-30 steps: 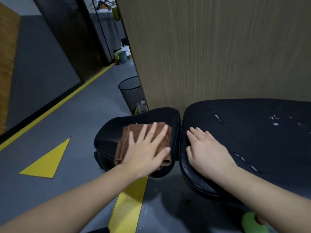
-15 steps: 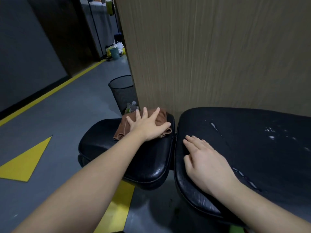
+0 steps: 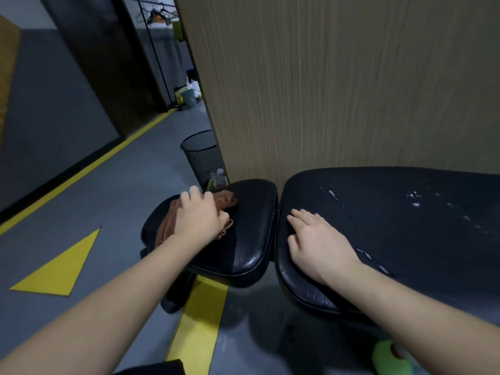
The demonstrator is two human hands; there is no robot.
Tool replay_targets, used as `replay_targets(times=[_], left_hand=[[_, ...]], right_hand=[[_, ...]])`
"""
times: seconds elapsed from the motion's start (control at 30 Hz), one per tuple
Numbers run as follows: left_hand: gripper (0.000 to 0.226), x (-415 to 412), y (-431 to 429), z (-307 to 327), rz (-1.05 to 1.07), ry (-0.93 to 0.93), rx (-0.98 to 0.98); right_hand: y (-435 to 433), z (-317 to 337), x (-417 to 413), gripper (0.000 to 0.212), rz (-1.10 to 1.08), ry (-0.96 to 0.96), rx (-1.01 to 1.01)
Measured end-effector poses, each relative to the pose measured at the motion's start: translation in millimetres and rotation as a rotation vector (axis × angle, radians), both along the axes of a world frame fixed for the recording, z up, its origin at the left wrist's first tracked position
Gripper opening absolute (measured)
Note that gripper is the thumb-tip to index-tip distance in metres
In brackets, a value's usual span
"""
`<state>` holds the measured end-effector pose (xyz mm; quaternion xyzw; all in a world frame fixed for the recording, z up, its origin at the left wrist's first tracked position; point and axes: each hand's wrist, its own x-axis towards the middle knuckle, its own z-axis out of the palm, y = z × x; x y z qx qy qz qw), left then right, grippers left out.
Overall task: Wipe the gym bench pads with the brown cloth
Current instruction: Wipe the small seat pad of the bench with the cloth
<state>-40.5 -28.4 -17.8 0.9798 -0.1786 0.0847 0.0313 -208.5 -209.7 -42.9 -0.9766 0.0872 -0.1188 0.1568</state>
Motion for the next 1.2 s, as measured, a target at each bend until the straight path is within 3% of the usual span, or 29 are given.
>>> replay_targets(times=[0.1, 0.2, 0.27, 0.37, 0.47, 0.57, 0.63, 0.77, 0.97, 1.1, 1.2], left_hand=[[0.02, -15.4, -10.0, 11.1, 0.001, -0.016, -0.2], [0.017, -17.1, -7.3, 22.6, 0.1, 0.231, -0.666], [0.02, -6.8, 1.6, 25.3, 0.162, 0.321, -0.79], [0.052, 9.2, 21.9, 27.1, 0.233, 0.368, -0.735], [0.083, 16.9, 44.9, 27.7, 0.174, 0.249, -0.406], [0.08, 12.8, 58.7, 28.6, -0.301, -0.05, -0.148], [0.064, 9.7, 60.9, 26.8, -0.463, -0.069, 0.05], [0.041, -1.3, 63.8, 35.1, -0.144, 0.111, -0.094], [0.069, -12.9, 58.5, 13.5, -0.035, 0.237, -0.031], [0.055, -19.4, 46.4, 9.4, -0.022, 0.194, -0.202], [0.078, -25.6, 35.8, 10.3, -0.068, 0.205, -0.325]], right_hand=[[-1.3, -1.2, -0.6, 0.054, 0.0, 0.0, 0.011], [-1.4, -1.2, -1.3, 0.054, 0.007, 0.001, 0.025], [-1.6, -0.6, -1.3, 0.053, 0.011, 0.003, 0.025], [-1.9, -1.6, -0.6, 0.053, 0.008, 0.004, 0.021], [-1.8, -2.5, 0.6, 0.053, 0.001, 0.007, 0.017], [-0.6, -2.6, 1.2, 0.053, -0.001, 0.006, 0.007], [-0.2, -2.8, 1.6, 0.053, -0.008, 0.006, 0.007], [1.6, -1.5, 1.3, 0.052, -0.013, 0.01, 0.015], [4.3, 2.2, -13.3, 0.049, -0.031, -0.008, 0.017], [-6.4, 11.3, -36.4, 0.05, -0.037, -0.012, 0.05], [-32.5, 22.7, -61.6, 0.05, -0.097, -0.046, 0.043]])
